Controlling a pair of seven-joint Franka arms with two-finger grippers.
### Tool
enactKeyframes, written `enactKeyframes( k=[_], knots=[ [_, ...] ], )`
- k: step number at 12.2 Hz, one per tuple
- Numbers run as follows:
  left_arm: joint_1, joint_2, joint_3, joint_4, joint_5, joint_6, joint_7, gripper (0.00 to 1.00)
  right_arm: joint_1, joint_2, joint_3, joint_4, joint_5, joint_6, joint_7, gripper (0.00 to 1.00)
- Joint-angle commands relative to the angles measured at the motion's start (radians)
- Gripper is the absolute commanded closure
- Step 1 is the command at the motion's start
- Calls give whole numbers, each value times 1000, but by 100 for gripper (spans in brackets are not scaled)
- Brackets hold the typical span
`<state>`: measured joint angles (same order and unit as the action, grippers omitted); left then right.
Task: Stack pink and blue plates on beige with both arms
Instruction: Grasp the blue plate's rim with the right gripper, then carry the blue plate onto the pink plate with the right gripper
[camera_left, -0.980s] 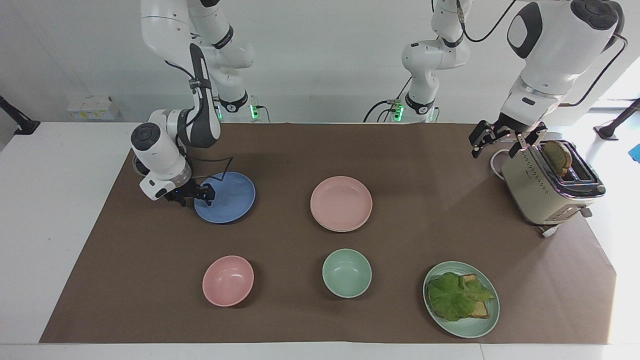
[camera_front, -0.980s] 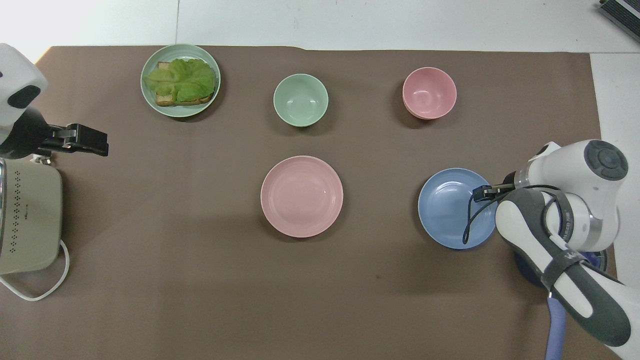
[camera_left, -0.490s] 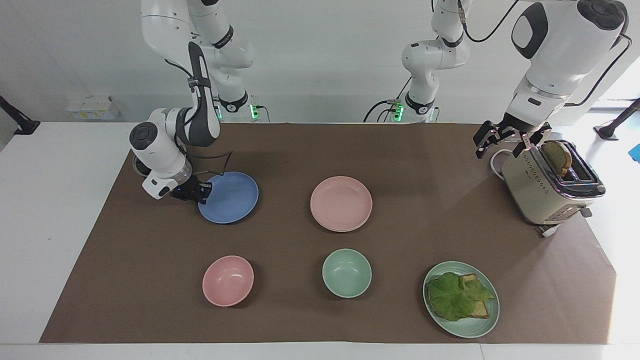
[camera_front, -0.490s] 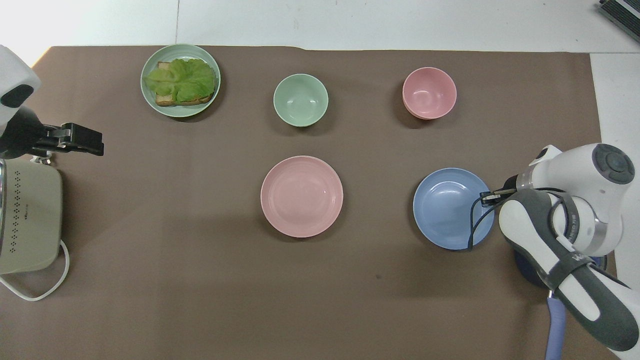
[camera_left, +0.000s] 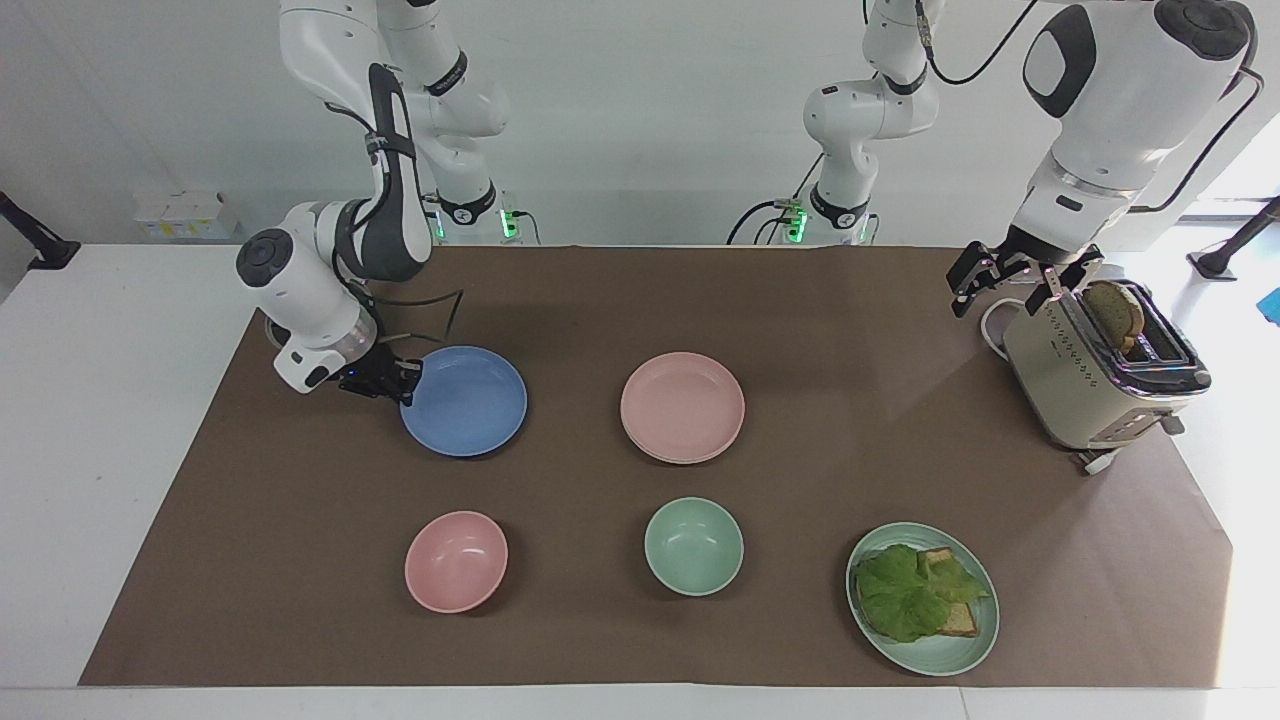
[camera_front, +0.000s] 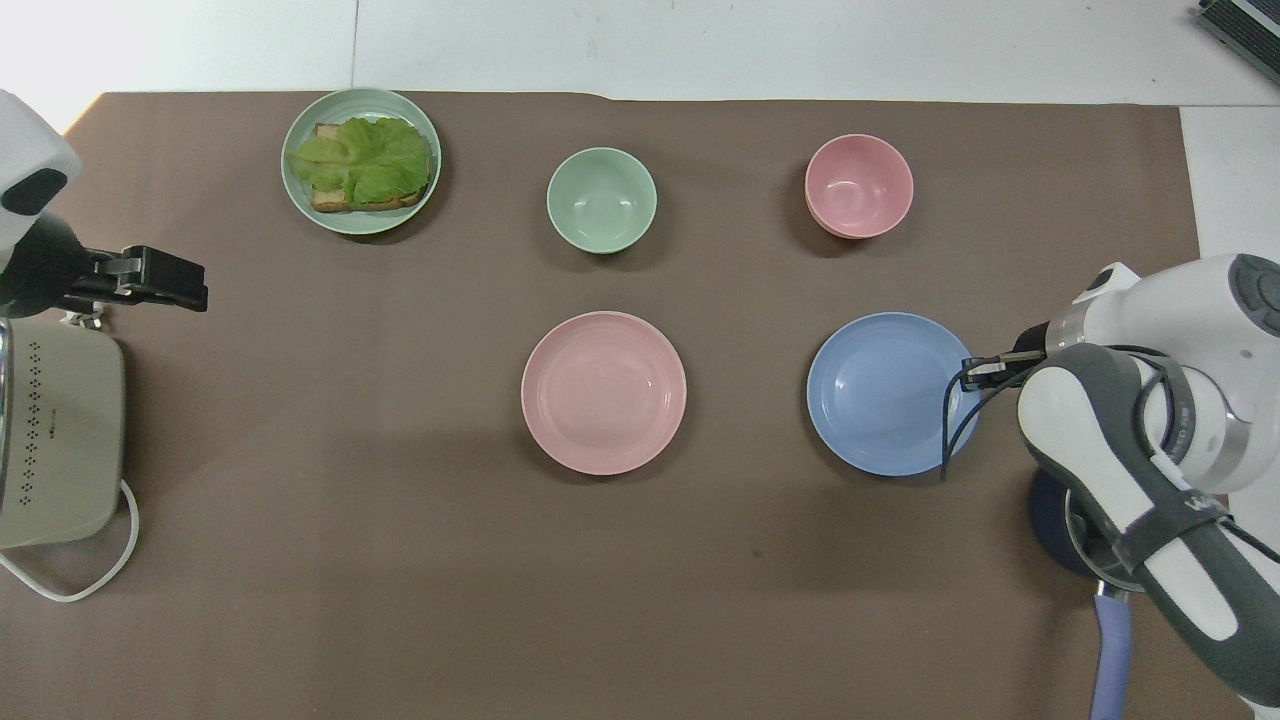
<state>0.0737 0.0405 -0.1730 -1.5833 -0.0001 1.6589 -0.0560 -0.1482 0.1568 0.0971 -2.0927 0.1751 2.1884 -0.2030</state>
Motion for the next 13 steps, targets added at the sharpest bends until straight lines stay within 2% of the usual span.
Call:
enactKeyframes(
  k=[1, 3, 5, 10, 13],
  knots=[
    [11, -5, -7, 0, 14, -13, 7, 0, 19, -5, 20, 26, 35, -16, 48, 100],
    [11, -5, -7, 0, 12, -13, 7, 0, 38, -5, 33, 43, 38, -15, 62, 100],
    [11, -5, -7, 0, 12, -13, 7, 0, 42, -5, 78, 88, 110, -15, 82, 100],
    [11, -5, -7, 0, 12, -13, 7, 0, 223, 12, 90, 118, 147, 97, 340, 100],
    [11, -5, -7, 0, 12, -13, 7, 0, 295, 39, 90, 120, 147, 163, 439, 100]
  ],
)
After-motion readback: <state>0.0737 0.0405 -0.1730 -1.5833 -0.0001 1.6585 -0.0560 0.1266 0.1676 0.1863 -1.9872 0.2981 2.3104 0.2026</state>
